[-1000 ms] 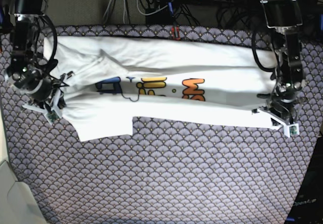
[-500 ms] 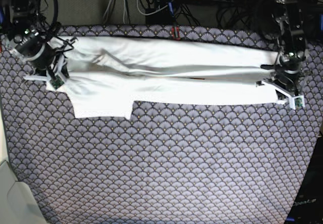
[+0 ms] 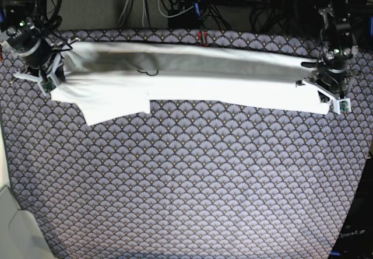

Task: Fold the T-shirt properly
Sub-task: 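Fold the gripped edge over onto the folded half with both grippers, then lower the folded edge and open both grippers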

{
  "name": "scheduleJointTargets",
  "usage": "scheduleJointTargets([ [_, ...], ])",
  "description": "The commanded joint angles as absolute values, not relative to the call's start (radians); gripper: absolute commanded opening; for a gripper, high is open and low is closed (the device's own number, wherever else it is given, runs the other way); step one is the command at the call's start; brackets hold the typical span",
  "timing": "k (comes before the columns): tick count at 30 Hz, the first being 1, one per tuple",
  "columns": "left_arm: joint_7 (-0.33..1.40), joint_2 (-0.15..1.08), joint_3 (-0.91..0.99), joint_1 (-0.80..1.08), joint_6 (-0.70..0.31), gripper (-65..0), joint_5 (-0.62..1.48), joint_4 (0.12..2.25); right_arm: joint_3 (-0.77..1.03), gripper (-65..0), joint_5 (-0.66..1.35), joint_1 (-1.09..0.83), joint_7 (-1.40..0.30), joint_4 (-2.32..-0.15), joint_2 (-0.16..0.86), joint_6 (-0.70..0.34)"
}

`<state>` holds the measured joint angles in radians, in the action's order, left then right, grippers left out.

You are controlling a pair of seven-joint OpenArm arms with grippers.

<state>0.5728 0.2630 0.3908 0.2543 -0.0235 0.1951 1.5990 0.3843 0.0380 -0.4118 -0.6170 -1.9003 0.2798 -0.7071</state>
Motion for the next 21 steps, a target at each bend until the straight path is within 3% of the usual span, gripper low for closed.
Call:
scheduleJointTargets([
  [1,0.547,0.28,0.398,0.257,-0.013,-64.5,0.183,1.62,0.4,-65.0,0.03,-0.41,-0.608,-1.917,0.297,-0.698],
  [17,0.545,0.295,0.397,0.252,-0.013,-64.1,0.182,1.544,0.4,-65.0,0.028,-0.453,-0.61,-1.911,0.248,-0.698],
  [21,0.545,0.311,0.397,0.232,-0.013,-64.1,0.188,1.497,0.398,-54.7,0.028,-0.455,-0.611,-1.911,0.248,-0.698],
])
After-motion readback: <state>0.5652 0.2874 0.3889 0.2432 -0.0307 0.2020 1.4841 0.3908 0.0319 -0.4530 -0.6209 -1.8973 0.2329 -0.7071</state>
